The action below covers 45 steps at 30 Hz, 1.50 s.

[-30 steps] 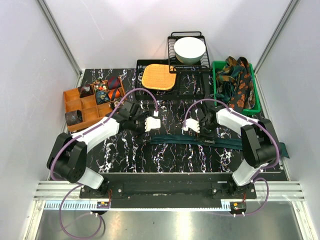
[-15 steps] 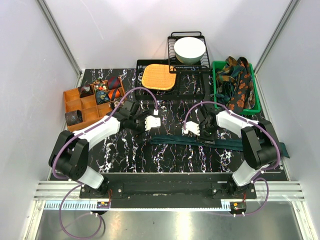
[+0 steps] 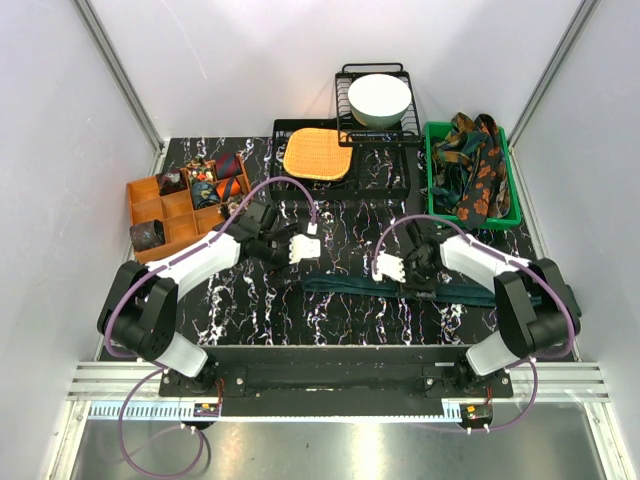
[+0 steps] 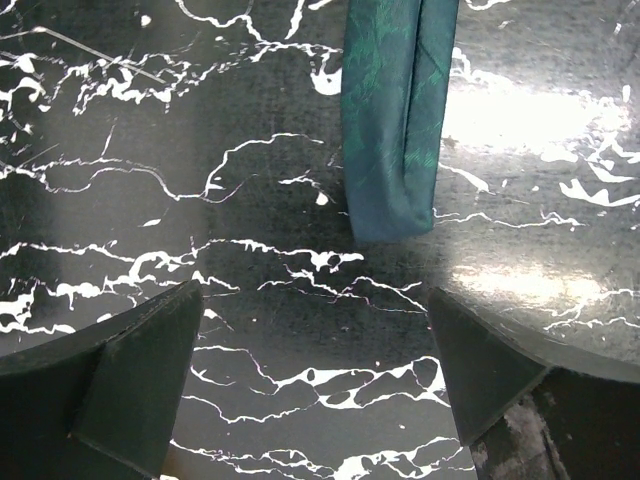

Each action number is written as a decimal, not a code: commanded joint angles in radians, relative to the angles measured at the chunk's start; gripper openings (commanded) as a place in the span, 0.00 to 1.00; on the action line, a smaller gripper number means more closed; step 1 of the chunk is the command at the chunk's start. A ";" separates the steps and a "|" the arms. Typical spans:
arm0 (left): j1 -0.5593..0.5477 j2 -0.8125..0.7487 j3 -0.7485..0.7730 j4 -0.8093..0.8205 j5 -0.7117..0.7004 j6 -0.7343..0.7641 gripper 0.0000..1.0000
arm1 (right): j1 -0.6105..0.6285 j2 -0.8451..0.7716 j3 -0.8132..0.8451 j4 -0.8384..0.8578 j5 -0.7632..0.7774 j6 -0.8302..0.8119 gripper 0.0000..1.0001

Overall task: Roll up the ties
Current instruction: Roll the tie at the center of the board.

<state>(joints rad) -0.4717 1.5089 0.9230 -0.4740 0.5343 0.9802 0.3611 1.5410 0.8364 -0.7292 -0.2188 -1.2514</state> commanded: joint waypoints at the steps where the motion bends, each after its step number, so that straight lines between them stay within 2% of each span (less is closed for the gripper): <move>1: -0.013 -0.010 0.002 -0.003 0.010 0.046 0.99 | 0.009 -0.039 -0.089 0.005 0.038 -0.082 0.72; 7: -0.036 -0.027 -0.004 -0.012 0.015 0.046 0.99 | 0.009 -0.073 -0.036 -0.044 0.015 -0.039 0.73; 11: -0.067 -0.015 0.000 -0.020 0.006 0.066 0.98 | 0.009 -0.127 -0.039 -0.072 0.004 -0.062 0.52; 12: -0.077 -0.009 0.005 -0.020 0.006 0.067 0.98 | 0.009 -0.151 -0.043 -0.079 0.004 -0.066 0.52; 14: -0.088 0.010 0.020 -0.020 -0.003 0.075 0.99 | 0.007 -0.168 -0.057 -0.082 0.013 -0.074 0.59; 15: -0.102 0.026 0.030 -0.021 -0.008 0.075 0.99 | 0.007 -0.182 -0.069 -0.081 0.030 -0.077 0.73; 16: -0.111 0.036 0.037 -0.020 -0.013 0.077 0.99 | 0.007 -0.186 -0.075 -0.079 0.038 -0.075 0.75; 22: -0.171 0.131 0.122 -0.020 -0.045 0.072 0.99 | 0.006 -0.222 -0.071 -0.082 0.039 -0.013 0.77; 28: -0.229 0.217 0.174 -0.023 -0.129 0.077 0.96 | -0.005 -0.179 -0.099 -0.059 0.065 -0.031 0.70; 30: -0.239 0.235 0.183 -0.034 -0.139 0.080 0.92 | -0.014 -0.157 -0.099 -0.042 0.064 -0.034 0.69; 34: -0.252 0.241 0.178 -0.043 -0.140 0.091 0.83 | -0.021 -0.131 -0.094 -0.022 0.065 -0.043 0.59; 35: -0.254 0.241 0.172 -0.043 -0.145 0.098 0.79 | -0.022 -0.122 -0.094 -0.015 0.067 -0.046 0.55; 40: -0.258 0.223 0.140 -0.045 -0.158 0.124 0.53 | -0.028 -0.111 -0.095 -0.004 0.073 -0.057 0.47; 45: -0.266 0.198 0.102 -0.035 -0.166 0.130 0.39 | -0.028 -0.107 -0.109 0.008 0.082 -0.065 0.42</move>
<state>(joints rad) -0.7277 1.7496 1.0534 -0.5209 0.3840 1.0885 0.3389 1.4265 0.7391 -0.7422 -0.1497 -1.2976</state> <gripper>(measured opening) 0.420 0.427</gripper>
